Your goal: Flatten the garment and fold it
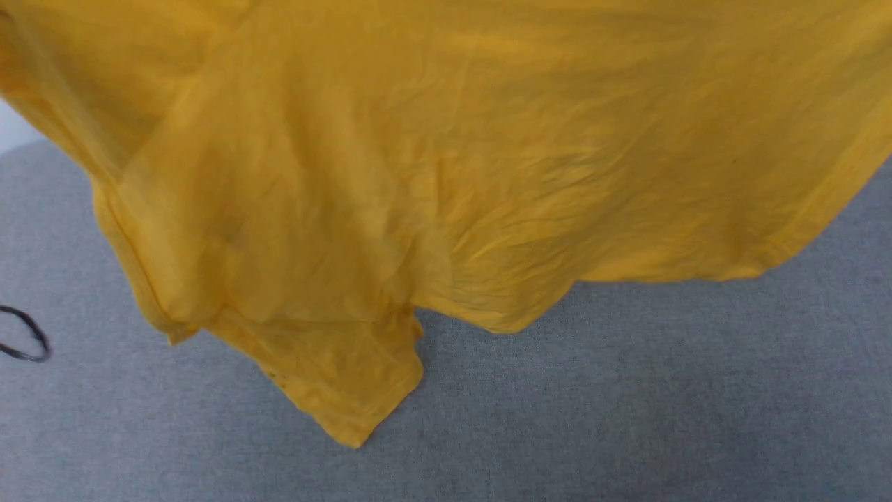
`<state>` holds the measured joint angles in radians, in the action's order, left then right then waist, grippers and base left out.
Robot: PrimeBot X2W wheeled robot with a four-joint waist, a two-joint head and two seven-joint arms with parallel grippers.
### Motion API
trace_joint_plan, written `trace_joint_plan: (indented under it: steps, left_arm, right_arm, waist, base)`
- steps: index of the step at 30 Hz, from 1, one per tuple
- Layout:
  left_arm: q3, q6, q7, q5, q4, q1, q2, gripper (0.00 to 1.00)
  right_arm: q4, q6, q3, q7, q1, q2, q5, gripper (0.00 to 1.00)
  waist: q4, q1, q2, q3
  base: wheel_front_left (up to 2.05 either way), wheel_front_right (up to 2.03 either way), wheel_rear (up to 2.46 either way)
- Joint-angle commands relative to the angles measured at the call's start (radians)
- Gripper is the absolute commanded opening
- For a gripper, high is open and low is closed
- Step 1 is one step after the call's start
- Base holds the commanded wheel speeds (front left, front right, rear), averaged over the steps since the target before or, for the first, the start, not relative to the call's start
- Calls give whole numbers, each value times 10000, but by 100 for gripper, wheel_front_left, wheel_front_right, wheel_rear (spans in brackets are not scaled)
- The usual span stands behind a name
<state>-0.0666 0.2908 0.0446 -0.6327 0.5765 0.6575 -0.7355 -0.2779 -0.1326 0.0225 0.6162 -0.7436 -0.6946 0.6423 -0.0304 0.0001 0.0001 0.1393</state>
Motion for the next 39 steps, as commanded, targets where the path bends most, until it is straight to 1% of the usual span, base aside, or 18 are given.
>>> trace_joint_plan:
  steps: [1, 5, 9, 10, 14, 18, 23, 27, 30, 33, 36, 39]
  left_arm:
    - [90, -73, 4, -49, -85, 307, -82, 0]
    - [205, -460, 113, -128, -666, 1500, -452, 0]
    - [6, -936, 166, -229, -1605, 3004, -591, 0]
    - [-95, -1060, 150, -189, -1891, 3399, -607, 0]
    - [-588, -1548, -169, 62, -3375, 5045, -410, 0]
    - [-1103, -1953, -608, 450, -4988, 6769, -30, 0]
    - [-1512, -2196, -1522, 1082, -6703, 8773, 505, 0]
    - [-1717, -2303, -2339, 1543, -7890, 9906, 802, 0]
    - [-2102, -2513, -2689, 2007, -8499, 10268, 916, 0]
    - [-2292, -2610, -2878, 2102, -8852, 10107, 1181, 0]
    - [-2313, -2697, -2987, 2013, -8962, 9517, 1376, 0]
    - [-2304, -2721, -3038, 1983, -8840, 8551, 1470, 0]
  right_arm:
    - [-4, 19, -42, -108, -237, -31, 23, 0]
    - [333, 19, -4, -537, -1187, -134, -33, 0]
    - [975, 19, 285, -1056, -2269, -316, -206, 0]
    - [1207, 19, 334, -1203, -2571, -271, -190, 0]
    - [2469, 19, 717, -2075, -3989, 11, -345, 0]
    - [3954, 19, 1226, -2883, -5469, 301, -675, 0]
    - [5767, 19, 1720, -3763, -7341, 713, -953, 0]
    - [6937, 19, 2226, -4489, -8310, 942, -1225, 0]
    - [7677, 19, 2414, -4974, -8708, 1115, -1257, 0]
    - [8143, 19, 2732, -5407, -8650, 1242, -1201, 0]
    - [8458, 19, 3084, -5907, -8218, 1385, -1047, 0]
    - [8748, 19, 3554, -6416, -7488, 1585, -1001, 0]
  waist:
    - [-141, -1, -1, 514]
    - [-284, -1, -1, 1291]
    - [-332, -1, -1, 2187]
    - [-360, -1, -1, 2399]
    - [-431, -1, -1, 3070]
    - [-412, -1, -1, 3679]
    - [-284, -1, -1, 4369]
    - [-124, -1, -1, 4757]
    - [57, -1, -1, 4989]
    - [252, -1, -1, 5131]
    - [389, -1, -1, 5150]
    - [496, -1, -1, 5033]
  base:
    - [0, 0, 0]
    - [0, 0, 0]
    - [0, 0, 0]
    - [0, 0, 0]
    - [0, 0, 0]
    - [0, 0, 0]
    - [0, 0, 0]
    - [0, 0, 0]
    - [0, 0, 0]
    - [0, 0, 0]
    - [0, 0, 0]
    - [0, 0, 0]
